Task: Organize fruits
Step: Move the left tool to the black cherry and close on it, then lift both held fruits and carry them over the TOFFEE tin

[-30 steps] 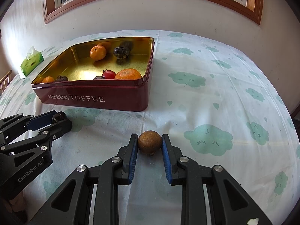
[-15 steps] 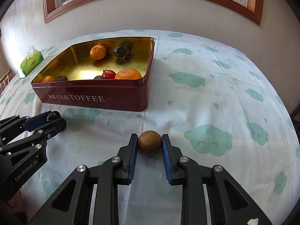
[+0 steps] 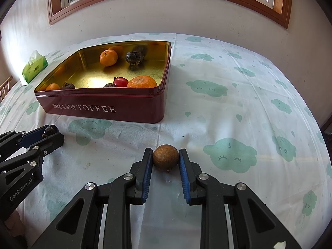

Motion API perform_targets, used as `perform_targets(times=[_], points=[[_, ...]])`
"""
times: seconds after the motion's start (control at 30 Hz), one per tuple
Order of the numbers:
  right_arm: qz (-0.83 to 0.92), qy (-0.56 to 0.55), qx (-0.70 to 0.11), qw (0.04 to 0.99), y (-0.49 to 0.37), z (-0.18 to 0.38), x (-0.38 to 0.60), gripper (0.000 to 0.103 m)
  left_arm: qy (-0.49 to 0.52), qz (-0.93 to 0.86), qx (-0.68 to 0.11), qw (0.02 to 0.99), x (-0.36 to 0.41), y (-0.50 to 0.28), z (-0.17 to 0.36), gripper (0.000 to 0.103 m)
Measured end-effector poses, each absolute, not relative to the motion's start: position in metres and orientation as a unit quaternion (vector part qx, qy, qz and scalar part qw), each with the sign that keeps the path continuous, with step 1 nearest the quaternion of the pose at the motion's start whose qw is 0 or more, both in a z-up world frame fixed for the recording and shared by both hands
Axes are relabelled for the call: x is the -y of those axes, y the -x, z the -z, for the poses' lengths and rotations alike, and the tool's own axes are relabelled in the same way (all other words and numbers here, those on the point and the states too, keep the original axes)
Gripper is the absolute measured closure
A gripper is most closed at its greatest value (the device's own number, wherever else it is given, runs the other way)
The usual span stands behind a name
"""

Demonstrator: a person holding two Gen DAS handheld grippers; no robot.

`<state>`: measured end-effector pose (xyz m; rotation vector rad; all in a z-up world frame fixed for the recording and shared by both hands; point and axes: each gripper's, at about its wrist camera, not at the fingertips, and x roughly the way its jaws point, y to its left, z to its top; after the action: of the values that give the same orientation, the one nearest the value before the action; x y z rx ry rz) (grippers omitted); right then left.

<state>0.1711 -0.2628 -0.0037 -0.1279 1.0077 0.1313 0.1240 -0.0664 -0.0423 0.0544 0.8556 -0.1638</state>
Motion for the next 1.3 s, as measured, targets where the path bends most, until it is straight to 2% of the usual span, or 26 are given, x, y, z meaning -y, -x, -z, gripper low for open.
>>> perform_targets(times=[0.77,1.3], points=[[-0.063,0.06,-0.488,0.869,-0.172,0.001,0.263,0.08,-0.004,0.067,-0.411,0.909,0.048,-0.123,0.033,0.075],[-0.068,0.054,-0.467,0.88,-0.178,-0.034,0.263,0.08,0.012,0.069,-0.391,0.918,0.032,-0.129,0.008,0.074]])
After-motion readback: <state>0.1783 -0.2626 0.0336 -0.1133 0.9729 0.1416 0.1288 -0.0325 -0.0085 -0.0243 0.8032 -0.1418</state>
